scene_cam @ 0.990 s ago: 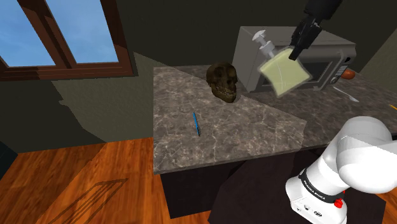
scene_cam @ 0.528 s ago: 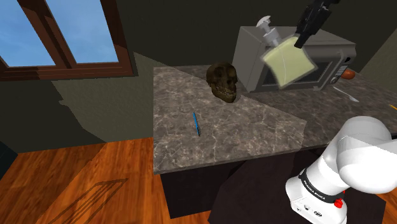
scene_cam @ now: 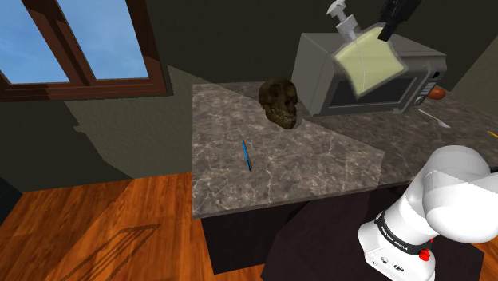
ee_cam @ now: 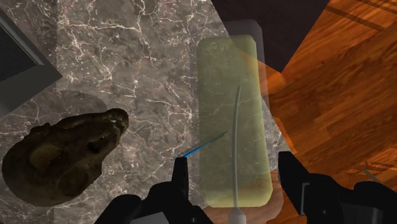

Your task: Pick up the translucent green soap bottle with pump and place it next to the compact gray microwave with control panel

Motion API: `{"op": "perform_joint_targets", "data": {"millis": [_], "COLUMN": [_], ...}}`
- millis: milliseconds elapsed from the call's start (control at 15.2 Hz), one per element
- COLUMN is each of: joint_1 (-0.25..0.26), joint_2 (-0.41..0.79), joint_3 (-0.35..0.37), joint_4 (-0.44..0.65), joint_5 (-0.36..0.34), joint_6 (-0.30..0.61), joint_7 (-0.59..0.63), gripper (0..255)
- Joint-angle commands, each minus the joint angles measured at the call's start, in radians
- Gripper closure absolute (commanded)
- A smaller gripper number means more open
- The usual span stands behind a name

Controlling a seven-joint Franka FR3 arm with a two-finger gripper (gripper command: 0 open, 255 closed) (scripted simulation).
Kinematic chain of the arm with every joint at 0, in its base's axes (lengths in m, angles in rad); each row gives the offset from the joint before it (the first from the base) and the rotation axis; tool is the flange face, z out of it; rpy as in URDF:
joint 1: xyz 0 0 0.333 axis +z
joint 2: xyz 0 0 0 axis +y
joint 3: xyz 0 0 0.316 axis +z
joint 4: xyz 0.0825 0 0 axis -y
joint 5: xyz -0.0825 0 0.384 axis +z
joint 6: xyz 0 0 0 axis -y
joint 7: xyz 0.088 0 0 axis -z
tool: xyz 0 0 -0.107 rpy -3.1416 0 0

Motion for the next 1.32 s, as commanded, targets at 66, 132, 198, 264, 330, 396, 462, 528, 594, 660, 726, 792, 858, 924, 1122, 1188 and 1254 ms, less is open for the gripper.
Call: {"op": "perform_joint_targets", "data": {"millis": [66, 132, 198, 264, 330, 396, 462, 528, 594, 660, 726, 792, 858, 924, 1122, 1188, 1254], "joint_1": [0.005, 0.007, 0.007, 0.005, 0.003, 0.002, 0.001, 0.001, 0.000, 0.001, 0.002, 0.004, 0.006, 0.009, 0.023, 0.029, 0.036], "joint_2": [0.022, 0.030, 0.032, 0.036, 0.041, 0.047, 0.054, 0.062, 0.072, 0.082, 0.094, 0.106, 0.120, 0.135, 0.190, 0.211, 0.234], "joint_3": [0.002, 0.001, 0.001, -0.021, -0.044, -0.067, -0.091, -0.115, -0.139, -0.164, -0.190, -0.216, -0.243, -0.271, -0.363, -0.396, -0.432], "joint_4": [0.055, 0.076, 0.079, 0.089, 0.099, 0.111, 0.123, 0.137, 0.152, 0.168, 0.185, 0.204, 0.223, 0.244, 0.315, 0.341, 0.369], "joint_5": [0.006, 0.007, 0.008, -0.004, -0.015, -0.026, -0.037, -0.047, -0.057, -0.066, -0.075, -0.083, -0.090, -0.096, -0.108, -0.109, -0.109], "joint_6": [-0.033, -0.045, -0.047, -0.053, -0.058, -0.064, -0.069, -0.073, -0.078, -0.083, -0.087, -0.091, -0.096, -0.100, -0.112, -0.116, -0.120], "joint_7": [0.004, 0.004, 0.005, -0.021, -0.046, -0.071, -0.097, -0.123, -0.149, -0.176, -0.203, -0.230, -0.258, -0.286, -0.375, -0.406, -0.439], "gripper": [255, 255, 255, 255, 255, 255, 255, 255, 255, 255, 255, 255, 255, 255, 255, 255, 255]}}
